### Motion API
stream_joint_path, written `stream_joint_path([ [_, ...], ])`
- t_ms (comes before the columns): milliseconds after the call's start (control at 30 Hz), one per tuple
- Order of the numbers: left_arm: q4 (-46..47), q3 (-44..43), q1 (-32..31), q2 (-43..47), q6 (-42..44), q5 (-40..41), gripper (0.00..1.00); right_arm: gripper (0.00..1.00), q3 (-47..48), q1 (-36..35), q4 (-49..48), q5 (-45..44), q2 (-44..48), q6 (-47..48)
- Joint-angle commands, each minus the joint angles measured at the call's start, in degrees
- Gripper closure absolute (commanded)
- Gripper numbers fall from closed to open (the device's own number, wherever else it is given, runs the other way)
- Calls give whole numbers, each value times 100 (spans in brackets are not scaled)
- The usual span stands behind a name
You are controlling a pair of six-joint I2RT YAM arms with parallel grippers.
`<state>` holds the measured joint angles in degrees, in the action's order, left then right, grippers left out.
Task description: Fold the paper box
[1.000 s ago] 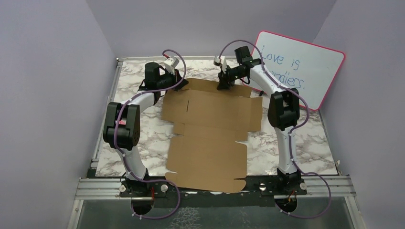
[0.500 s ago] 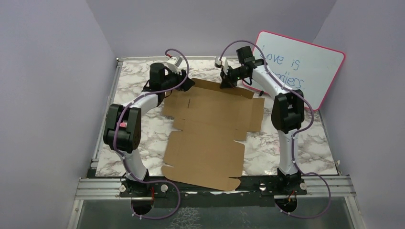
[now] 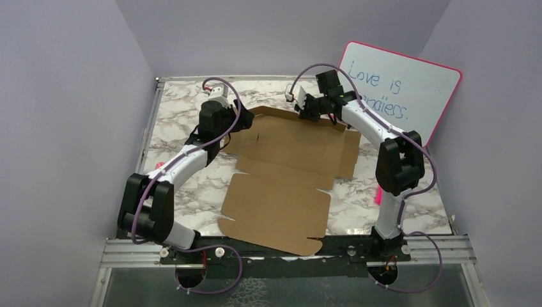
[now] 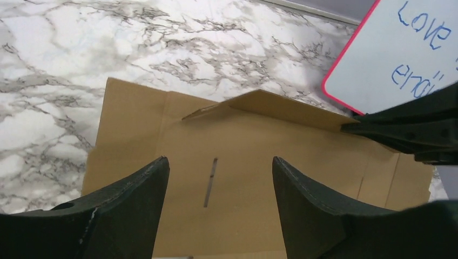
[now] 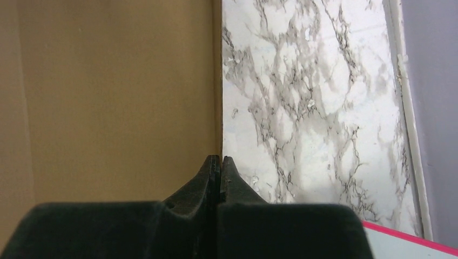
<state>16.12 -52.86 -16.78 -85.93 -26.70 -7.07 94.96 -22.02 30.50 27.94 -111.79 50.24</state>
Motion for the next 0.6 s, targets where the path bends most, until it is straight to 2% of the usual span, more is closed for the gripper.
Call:
stream_joint_path([
  [0,-180,557,-326,742,-405,571,29,99,-445,-170,-722,-776,317,169],
  [133,-38,1092,-585,933,-580,144,30,99,-889,-301,-1158,-955,479,197],
  [267,296,1531,-936,851,-719,99,30,99,-1176,-440,-1440,-1176,563,245],
  [567,948,1423,-1529,-259,-830,210,32,99,-1506,-650,-1720,-1476,686,322],
])
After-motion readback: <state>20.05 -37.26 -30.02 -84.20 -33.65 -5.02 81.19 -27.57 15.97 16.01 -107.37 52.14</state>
